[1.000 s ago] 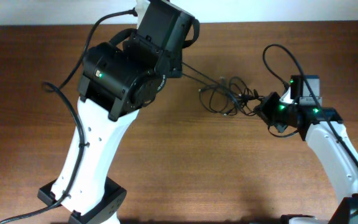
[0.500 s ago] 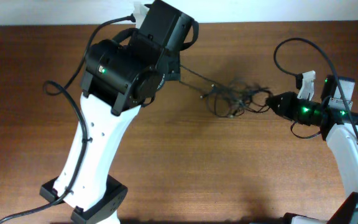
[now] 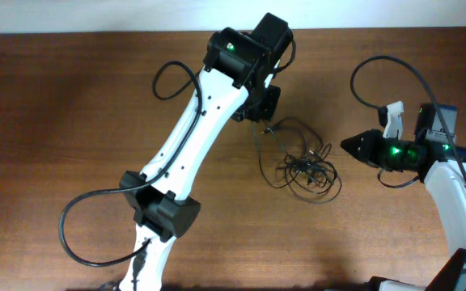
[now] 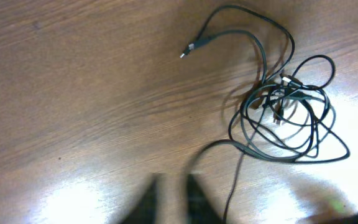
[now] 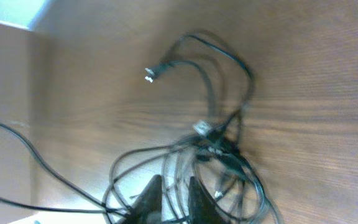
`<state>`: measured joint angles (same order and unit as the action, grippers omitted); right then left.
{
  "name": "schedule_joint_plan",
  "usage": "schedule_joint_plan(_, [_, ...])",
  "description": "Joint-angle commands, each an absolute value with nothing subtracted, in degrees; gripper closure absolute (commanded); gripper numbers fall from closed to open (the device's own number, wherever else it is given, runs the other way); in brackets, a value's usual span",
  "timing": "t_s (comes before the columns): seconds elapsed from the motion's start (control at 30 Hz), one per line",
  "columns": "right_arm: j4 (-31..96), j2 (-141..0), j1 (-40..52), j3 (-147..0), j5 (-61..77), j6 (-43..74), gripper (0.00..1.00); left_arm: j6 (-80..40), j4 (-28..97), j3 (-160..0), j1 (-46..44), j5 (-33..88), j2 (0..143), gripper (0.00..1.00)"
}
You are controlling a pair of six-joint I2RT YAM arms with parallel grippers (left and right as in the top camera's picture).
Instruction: Untangle cables
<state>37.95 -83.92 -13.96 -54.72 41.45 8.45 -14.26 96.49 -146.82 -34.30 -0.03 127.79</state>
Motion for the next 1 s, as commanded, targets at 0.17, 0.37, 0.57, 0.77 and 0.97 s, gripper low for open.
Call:
schedule_joint_plan(0.17, [43.6, -84.4, -14.3, -54.2, 23.4, 12.2, 0.53, -11.7, 96.3, -148.0, -31.2, 1.7, 128.5, 0.04])
schedule_joint_plan(0.37, [46.1, -84.4, -14.3, -54.2, 12.8, 17.1, 0.40, -11.6, 94.7, -148.0, -32.2, 2.2, 128.6, 0.50])
schedule_joint_plan(0.57, [46.8, -85.1, -17.1, -54.2, 13.1, 18.8, 0.39, -5.7, 92.5, -148.0, -36.3, 15.8, 132.5, 0.69])
schedule_joint_plan(0.77, [47.2, -87.5, -22.1, -54.2, 15.8, 18.9, 0.33, -5.3, 91.9, -148.0, -41.6, 16.8, 137.9, 0.40])
schedule_joint_plan(0.97, [45.2, -91.3, -27.9, -54.2, 16.0, 19.0, 0.19, -5.2, 91.8, -148.0, -47.2, 16.6, 141.7, 0.35])
